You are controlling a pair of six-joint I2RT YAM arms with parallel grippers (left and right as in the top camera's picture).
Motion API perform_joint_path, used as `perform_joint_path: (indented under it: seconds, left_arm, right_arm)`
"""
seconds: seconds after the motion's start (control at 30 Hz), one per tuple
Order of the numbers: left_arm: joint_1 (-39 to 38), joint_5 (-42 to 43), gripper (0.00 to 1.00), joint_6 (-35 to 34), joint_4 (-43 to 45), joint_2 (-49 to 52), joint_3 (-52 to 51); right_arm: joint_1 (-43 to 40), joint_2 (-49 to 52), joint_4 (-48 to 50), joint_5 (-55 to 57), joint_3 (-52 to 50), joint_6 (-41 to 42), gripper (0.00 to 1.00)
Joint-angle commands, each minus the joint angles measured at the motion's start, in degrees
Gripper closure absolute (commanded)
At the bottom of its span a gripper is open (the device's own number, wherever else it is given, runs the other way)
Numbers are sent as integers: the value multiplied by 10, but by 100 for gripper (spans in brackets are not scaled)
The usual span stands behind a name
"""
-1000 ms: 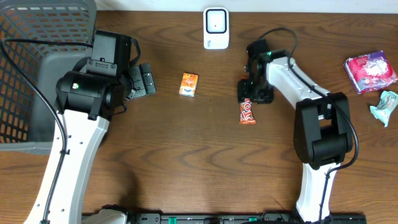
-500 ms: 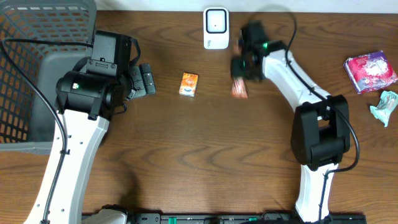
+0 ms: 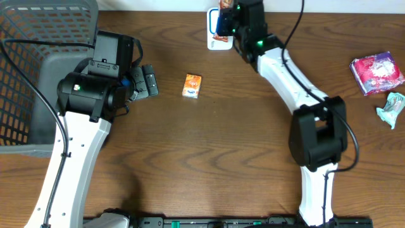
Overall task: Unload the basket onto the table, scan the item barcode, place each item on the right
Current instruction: 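Hold the orange snack bar over the barcode scanner with the right gripper, then carry the orange bar to the right edge and release it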
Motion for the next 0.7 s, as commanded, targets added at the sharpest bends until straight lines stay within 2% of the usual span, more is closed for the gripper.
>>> perform_joint_path:
  seconds: [0.0,0.17,0.27,0.43,0.57,0.67]
  left_arm:
    - [1,-5,2,-3,-3,0,8]
    - [1,-5,2,-3,-2,0,8]
    - [1,-5,2,-3,-2,0,8]
    - [1,-5,2,-3,-3,0,8]
    - [1,-5,2,-3,-2,0,8]
    - [1,-5,2,-3,-2,0,8]
  right_arm:
    - [0,36,3,17,2,37,99]
    - [-31,2,-18,34,3,36,99]
    - [-64,-41,-73,91,3,36,99]
    - [-152,-113,-257,235,3,44,99]
    - [-230,-129,-411,334,3,104,99]
    - [-292,-125,-497,353,2,171,99]
